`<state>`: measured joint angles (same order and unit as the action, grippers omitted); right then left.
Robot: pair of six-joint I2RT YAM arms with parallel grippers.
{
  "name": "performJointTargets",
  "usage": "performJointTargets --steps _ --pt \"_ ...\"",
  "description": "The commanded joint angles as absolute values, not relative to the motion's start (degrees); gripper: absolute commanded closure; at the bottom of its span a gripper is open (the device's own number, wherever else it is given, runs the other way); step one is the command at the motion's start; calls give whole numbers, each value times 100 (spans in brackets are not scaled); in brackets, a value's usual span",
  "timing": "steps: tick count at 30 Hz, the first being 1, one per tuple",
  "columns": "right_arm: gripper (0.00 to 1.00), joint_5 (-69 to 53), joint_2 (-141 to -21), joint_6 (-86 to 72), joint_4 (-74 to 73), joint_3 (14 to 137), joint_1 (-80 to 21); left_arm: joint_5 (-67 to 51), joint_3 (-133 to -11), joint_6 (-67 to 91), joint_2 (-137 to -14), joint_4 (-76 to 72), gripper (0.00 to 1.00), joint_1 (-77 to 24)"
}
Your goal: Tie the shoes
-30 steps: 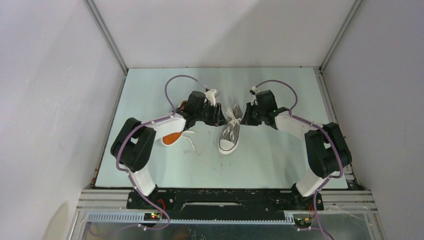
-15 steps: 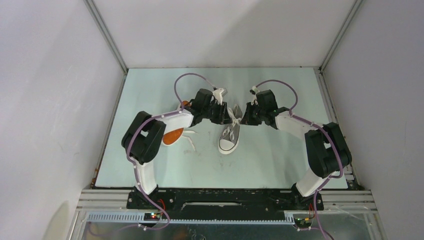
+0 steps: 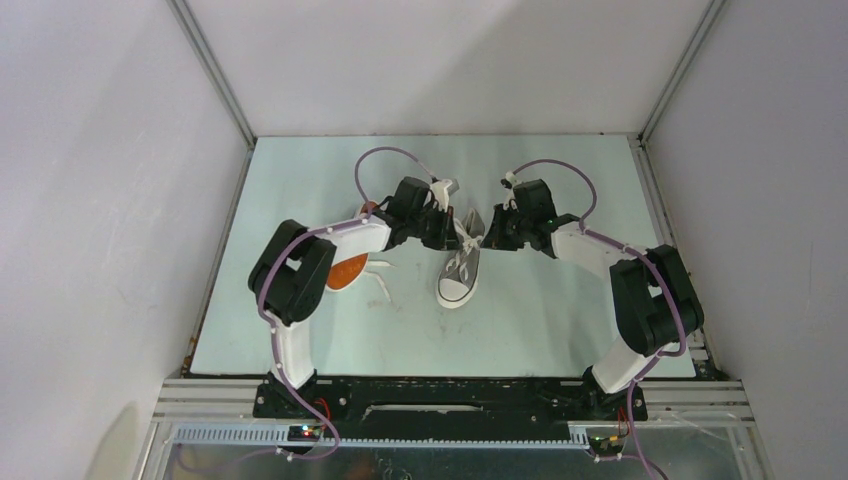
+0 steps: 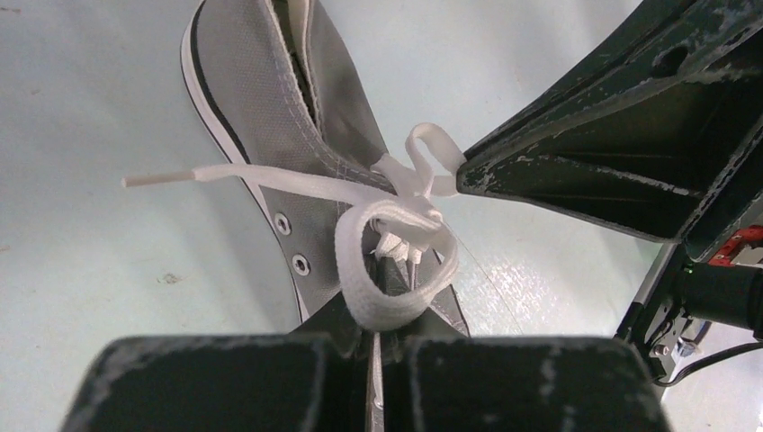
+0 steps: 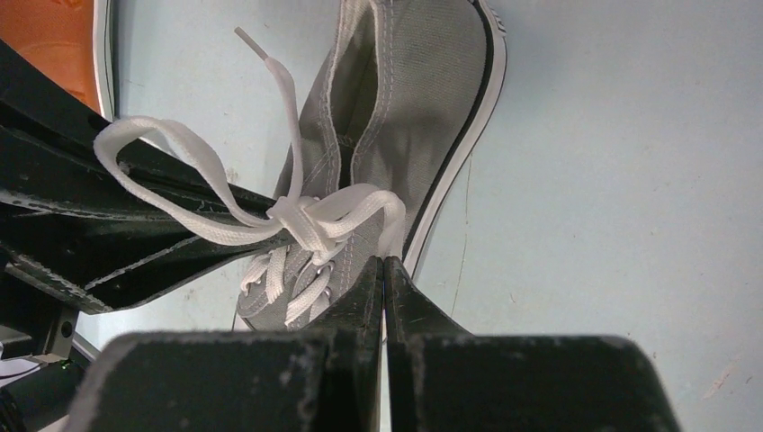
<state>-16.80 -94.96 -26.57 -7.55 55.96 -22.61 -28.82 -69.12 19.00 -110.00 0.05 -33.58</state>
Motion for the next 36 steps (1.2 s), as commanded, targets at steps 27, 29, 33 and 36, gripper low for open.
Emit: performJointTargets --steps 27,29,33,36 --pt "69 -1950 -9406 -2844 -373 5580 -2121 -2340 -6249 1644 -9796 805 100 -3076" --pt "67 -2141 -9438 -2988 -278 5572 -2072 -2355 -6249 1658 -9821 771 100 -3076" --pt "64 -2454 -9451 -3473 317 5331 -1940 -2305 -6237 1653 -9843 780 100 -3063" --pt "63 -2621 -9448 -3743 678 5137 -1817 -2286 -6217 1637 -9844 799 100 -3046"
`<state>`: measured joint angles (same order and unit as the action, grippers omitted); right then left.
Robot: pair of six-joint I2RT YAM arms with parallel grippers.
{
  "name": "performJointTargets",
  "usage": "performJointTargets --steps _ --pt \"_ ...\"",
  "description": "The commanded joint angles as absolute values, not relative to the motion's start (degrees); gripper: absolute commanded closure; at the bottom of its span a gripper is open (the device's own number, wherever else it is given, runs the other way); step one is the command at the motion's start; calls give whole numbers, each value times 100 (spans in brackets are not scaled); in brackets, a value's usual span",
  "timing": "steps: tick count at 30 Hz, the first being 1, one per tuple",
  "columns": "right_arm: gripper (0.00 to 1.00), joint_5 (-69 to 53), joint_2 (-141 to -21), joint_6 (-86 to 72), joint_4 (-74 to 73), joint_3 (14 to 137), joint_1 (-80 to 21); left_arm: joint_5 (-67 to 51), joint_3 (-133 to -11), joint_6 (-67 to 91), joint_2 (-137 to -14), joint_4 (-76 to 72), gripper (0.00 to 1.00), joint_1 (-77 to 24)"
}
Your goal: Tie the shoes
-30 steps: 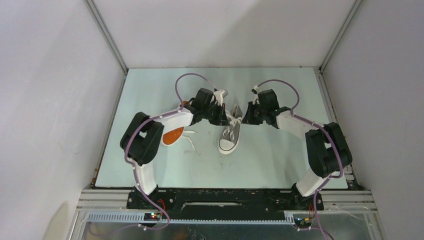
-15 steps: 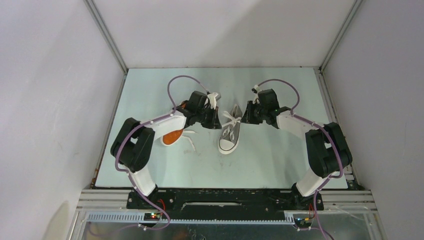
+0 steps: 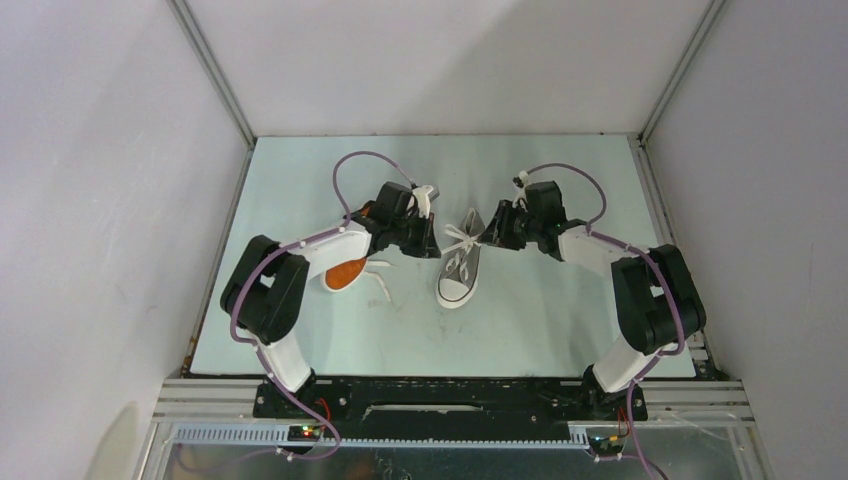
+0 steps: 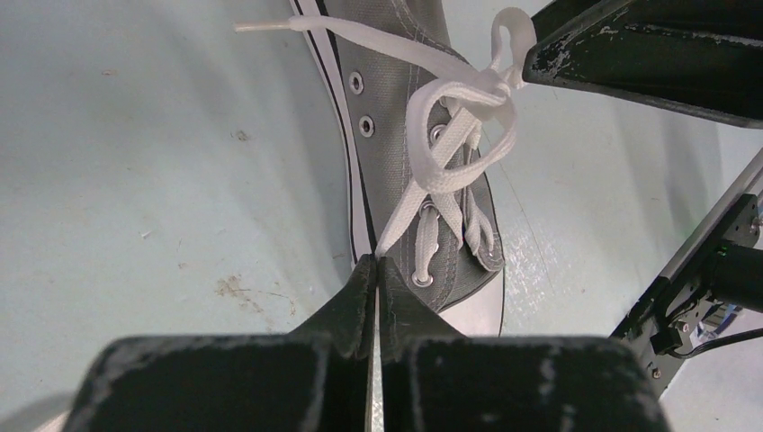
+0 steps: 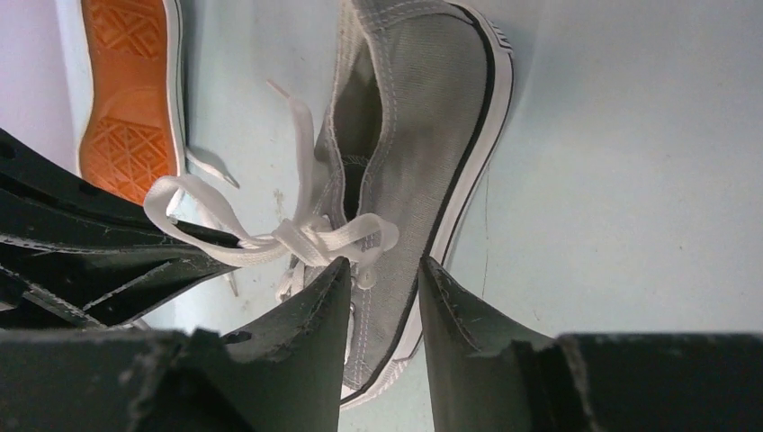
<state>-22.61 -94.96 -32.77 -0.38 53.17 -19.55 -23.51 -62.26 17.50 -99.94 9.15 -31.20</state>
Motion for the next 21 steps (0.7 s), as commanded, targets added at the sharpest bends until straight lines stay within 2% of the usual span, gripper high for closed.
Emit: performJointTargets --steps 1,16,20,21 --pt "63 -2661 -9457 -3752 754 5130 -1796 -2272 -6215 1631 -9848 810 100 -3044" --pt "62 -3313 -9996 -3746 1140 5285 -1683 -2168 -6252 1608 -9928 891 100 -3006" --pt "67 -3380 -10030 -3742 1151 5291 -1694 -2114 -6273 1591 -9940 943 100 -3001" --pt "73 -3386 -10029 -3730 1142 5291 -1696 -2103 -6279 1587 -9947 950 100 -2999"
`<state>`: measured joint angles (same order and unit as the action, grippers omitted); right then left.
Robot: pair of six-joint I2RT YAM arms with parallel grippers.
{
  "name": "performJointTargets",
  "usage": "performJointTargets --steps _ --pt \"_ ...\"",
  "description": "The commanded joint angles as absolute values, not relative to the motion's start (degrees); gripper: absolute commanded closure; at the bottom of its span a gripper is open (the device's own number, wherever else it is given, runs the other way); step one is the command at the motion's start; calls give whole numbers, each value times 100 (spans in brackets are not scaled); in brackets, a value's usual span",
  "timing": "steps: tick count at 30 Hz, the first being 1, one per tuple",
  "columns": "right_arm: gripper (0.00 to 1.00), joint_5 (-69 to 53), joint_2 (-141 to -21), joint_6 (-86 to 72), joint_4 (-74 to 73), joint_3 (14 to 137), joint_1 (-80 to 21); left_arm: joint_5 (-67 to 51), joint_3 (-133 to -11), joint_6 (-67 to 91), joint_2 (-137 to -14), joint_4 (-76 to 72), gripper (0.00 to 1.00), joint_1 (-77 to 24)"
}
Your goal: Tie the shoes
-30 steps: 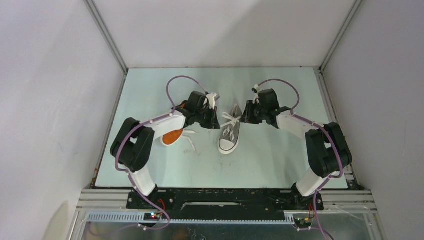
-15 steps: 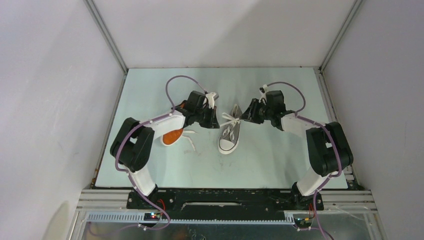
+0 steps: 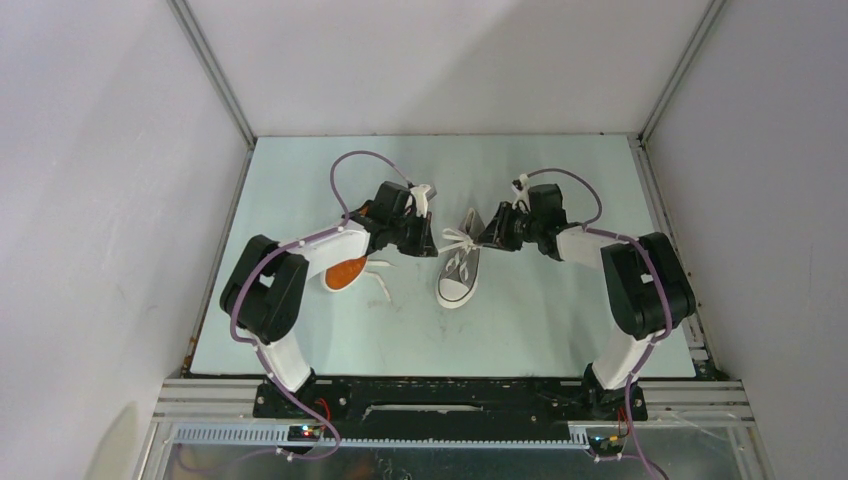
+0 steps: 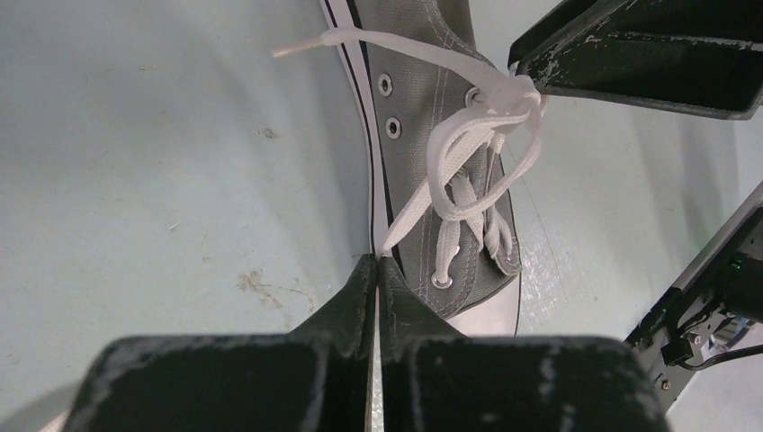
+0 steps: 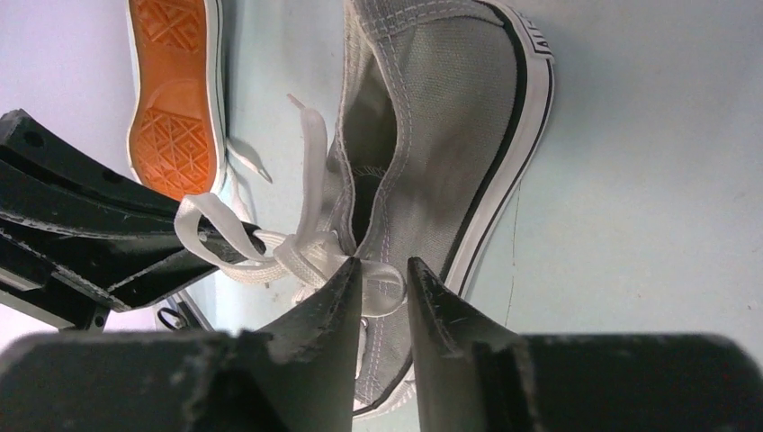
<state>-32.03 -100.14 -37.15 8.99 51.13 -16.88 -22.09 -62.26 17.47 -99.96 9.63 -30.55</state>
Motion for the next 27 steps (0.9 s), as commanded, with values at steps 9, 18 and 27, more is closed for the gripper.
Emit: performJointTargets --steps 9,18,27 --pt "100 -3289 -9839 -3504 851 5284 -1696 -1796 -6324 1562 -10021 1139 100 -2963" --pt "100 -2567 -9513 -3240 332 5290 -1754 -1516 -6370 1556 -10073 1326 100 -2930" --pt "100 -2259 -9542 -3234 242 5291 -1913 -1285 -6364 1585 -10199 1477 100 -2895"
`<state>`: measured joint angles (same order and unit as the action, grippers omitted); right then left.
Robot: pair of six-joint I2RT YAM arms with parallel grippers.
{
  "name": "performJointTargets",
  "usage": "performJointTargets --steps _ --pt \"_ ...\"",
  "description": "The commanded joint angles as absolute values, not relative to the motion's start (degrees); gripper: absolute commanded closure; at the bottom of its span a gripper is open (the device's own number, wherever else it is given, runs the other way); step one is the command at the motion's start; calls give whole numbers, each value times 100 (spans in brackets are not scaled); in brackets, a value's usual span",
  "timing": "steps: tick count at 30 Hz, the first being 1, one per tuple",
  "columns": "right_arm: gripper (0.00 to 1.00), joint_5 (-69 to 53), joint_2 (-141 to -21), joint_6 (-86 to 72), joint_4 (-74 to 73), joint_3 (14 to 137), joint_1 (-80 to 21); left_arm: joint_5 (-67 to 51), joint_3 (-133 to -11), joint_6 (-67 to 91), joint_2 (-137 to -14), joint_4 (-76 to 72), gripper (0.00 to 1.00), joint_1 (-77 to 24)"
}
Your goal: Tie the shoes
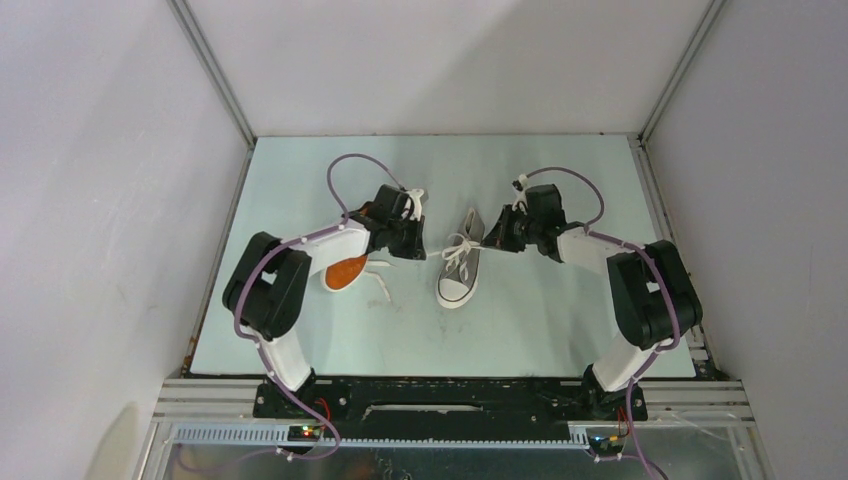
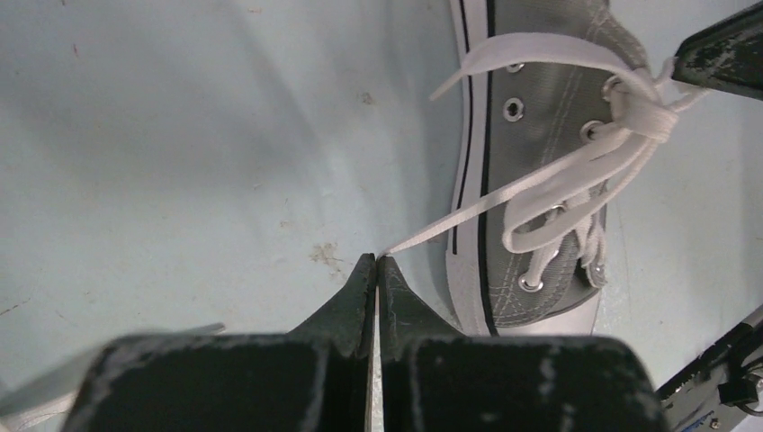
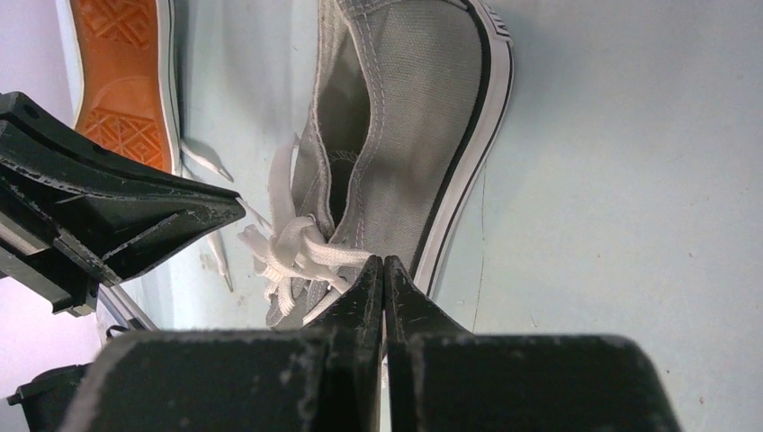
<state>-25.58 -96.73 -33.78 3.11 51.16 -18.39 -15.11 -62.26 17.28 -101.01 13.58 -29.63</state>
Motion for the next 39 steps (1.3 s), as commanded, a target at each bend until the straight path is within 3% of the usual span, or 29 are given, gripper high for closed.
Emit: performJointTargets --steps 1,6,10,16,26,30,39 --pt "100 -2241 -9538 -3223 231 5291 -1926 -1280 -6363 1588 -10201 1477 100 -2898" --pt "100 -2250 -9517 -3183 257 5291 -1965 -1165 -6252 1649 -10042 1394 100 -2893" --pt "100 -2299 -9489 -3150 335 5291 -1996 -1192 -5947 1776 -9621 980 67 -2893" --pt "100 -2402 -9498 -3150 434 5291 -2042 -1637 -5512 1948 -8982 325 42 -2900" --pt "100 -2460 -9507 -3142 458 5309 -2057 -3172 -5826 2033 -9654 -353 42 -3022" --pt "100 -2476 -9504 -3146 452 5309 -2064 -3260 -5939 2169 -9988 -476 50 -3028" --pt "100 -2487 -9508 -3138 466 5309 -2069 -3271 -6183 2149 -10283 -284 44 -3073"
